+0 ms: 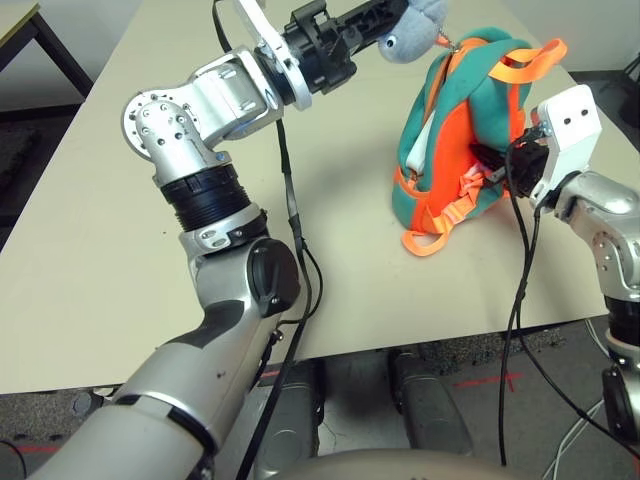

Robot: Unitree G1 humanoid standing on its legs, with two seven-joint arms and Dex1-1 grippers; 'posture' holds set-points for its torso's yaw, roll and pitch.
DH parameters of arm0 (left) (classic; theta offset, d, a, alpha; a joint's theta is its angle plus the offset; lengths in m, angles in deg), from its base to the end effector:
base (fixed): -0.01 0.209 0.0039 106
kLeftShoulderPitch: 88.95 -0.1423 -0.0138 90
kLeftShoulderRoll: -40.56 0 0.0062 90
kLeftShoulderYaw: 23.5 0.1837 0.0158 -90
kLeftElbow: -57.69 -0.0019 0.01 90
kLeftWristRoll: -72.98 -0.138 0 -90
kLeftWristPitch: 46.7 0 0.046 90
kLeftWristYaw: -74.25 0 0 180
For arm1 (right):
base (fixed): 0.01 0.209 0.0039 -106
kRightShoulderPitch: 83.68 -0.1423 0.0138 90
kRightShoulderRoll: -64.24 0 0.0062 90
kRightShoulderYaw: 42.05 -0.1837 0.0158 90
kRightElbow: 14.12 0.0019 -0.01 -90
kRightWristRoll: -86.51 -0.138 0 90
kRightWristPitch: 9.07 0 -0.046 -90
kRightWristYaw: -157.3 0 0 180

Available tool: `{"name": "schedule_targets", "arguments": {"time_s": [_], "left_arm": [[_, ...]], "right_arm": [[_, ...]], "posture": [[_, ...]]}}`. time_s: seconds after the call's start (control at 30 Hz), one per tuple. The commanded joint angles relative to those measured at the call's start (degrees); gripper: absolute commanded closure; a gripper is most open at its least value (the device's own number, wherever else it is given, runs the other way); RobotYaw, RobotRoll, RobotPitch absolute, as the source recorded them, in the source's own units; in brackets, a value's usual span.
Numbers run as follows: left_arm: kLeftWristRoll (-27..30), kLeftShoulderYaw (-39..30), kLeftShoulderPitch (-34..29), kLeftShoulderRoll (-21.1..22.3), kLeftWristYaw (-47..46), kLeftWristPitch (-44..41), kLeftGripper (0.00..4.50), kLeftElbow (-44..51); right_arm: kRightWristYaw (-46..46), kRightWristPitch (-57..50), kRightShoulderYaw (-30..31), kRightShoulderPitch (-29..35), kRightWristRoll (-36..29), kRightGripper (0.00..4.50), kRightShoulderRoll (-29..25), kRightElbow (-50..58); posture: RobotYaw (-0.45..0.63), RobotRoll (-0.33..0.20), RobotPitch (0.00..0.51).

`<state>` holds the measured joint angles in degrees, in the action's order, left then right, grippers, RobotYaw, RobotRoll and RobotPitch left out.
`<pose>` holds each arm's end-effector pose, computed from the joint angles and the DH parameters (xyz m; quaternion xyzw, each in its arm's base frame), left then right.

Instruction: Put the pencil case into the backpack and zip it.

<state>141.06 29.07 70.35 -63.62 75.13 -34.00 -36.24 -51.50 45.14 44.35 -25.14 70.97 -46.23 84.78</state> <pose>0.2875 0.1374 0.3066 -0.3655 0.0031 -0.5282 0.7664 0.2686 -0.2296 0.2126 -0.1799 -0.0049 0.2221 0.9583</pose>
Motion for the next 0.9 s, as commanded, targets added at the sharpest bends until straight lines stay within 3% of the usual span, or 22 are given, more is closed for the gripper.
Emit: {"name": "schedule_targets", "arguments": {"time_s": [0.03, 0.17, 0.3, 0.37, 0.6, 0.9], "left_arm": [[9.6, -0.8, -0.2, 2.0, -2.5, 1.4, 4.39, 3.3], [20.8, 3.8, -1.4, 6.0, -7.9, -1.3, 4.39, 2.4], [40.0, 13.6, -4.6, 13.7, -16.3, 2.3, 4.39, 1.5], [44.4, 16.8, -6.3, 15.7, -17.9, 4.0, 4.39, 1.6], [44.9, 24.5, -19.6, 19.4, -17.6, 6.8, 4.39, 6.0], [44.9, 31.2, -29.2, 21.7, -15.3, 10.6, 4.39, 10.9]], "right_arm": [[1.4, -0.9, 0.5, 0.7, 1.8, 4.30, 0.9, -2.6], [1.7, -0.4, 0.7, 0.7, 2.2, 4.30, 1.9, -3.0], [2.2, 0.1, 0.5, 0.3, 2.8, 4.30, 2.5, -3.7], [2.3, 0.3, 0.4, 0.2, 3.0, 4.30, 2.7, -4.0], [2.6, 0.6, 0.8, -1.2, 3.7, 4.30, 3.9, -5.4], [3.0, 0.3, 0.6, -1.4, 4.1, 4.30, 4.4, -5.4]], "posture": [[0.08, 0.000, 0.189], [0.08, 0.000, 0.192], [0.08, 0.000, 0.194], [0.09, 0.000, 0.193], [0.10, 0.000, 0.202], [0.09, 0.000, 0.208]]}}
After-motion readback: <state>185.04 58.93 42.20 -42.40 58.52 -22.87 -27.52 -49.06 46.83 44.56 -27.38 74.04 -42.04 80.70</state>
